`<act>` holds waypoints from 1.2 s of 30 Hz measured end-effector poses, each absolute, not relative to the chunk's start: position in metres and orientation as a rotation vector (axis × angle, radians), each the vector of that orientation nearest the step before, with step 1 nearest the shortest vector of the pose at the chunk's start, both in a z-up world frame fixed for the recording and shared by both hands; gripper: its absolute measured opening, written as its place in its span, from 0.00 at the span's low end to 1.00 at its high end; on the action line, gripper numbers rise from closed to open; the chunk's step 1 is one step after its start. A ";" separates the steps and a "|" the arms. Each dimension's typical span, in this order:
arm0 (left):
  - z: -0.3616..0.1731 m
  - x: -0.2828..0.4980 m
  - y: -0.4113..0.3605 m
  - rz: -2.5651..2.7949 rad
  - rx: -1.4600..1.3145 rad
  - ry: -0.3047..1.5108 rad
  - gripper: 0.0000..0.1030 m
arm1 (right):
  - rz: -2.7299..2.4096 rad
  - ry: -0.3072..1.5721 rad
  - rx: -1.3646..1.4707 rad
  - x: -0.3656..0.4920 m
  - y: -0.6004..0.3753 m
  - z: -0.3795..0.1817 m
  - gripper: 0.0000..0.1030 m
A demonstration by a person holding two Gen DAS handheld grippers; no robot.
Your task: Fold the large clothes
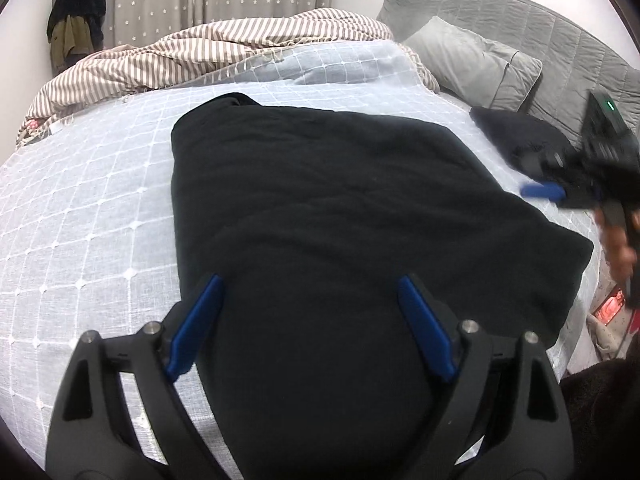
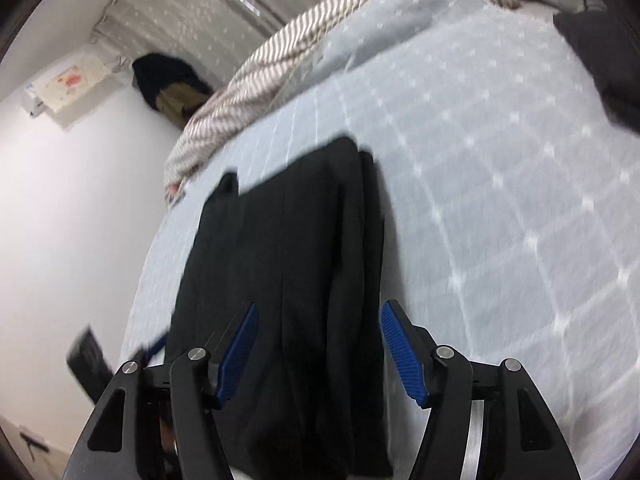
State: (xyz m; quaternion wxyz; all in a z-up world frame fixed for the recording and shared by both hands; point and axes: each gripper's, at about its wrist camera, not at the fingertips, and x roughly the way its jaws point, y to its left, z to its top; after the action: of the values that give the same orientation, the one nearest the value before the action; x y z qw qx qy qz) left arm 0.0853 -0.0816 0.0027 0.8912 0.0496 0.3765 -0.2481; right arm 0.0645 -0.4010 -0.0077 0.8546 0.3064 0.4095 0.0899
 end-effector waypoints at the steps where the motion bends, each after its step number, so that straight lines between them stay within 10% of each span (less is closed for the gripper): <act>1: 0.002 0.085 -0.082 -0.513 0.106 0.780 0.86 | 0.198 0.853 0.666 0.076 -0.403 -0.006 0.63; 7: 0.003 0.085 -0.082 -0.507 0.105 0.778 0.86 | 0.149 0.945 0.717 0.131 -0.403 -0.040 0.61; 9: 0.003 0.085 -0.083 -0.505 0.109 0.775 0.86 | 0.142 0.923 0.691 0.133 -0.397 -0.043 0.23; 11: 0.003 0.086 -0.084 -0.500 0.103 0.770 0.86 | 0.144 0.897 0.620 0.130 -0.386 -0.028 0.13; 36: 0.010 0.082 -0.094 -0.618 0.011 0.765 0.86 | 0.165 0.788 0.190 0.057 -0.311 0.029 0.17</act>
State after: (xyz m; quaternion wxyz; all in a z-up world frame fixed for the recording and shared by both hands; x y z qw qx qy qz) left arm 0.0824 -0.0944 0.0102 0.8815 0.0053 0.3671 -0.2968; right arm 0.0573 -0.3112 0.0289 0.9156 0.0925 0.3830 0.0802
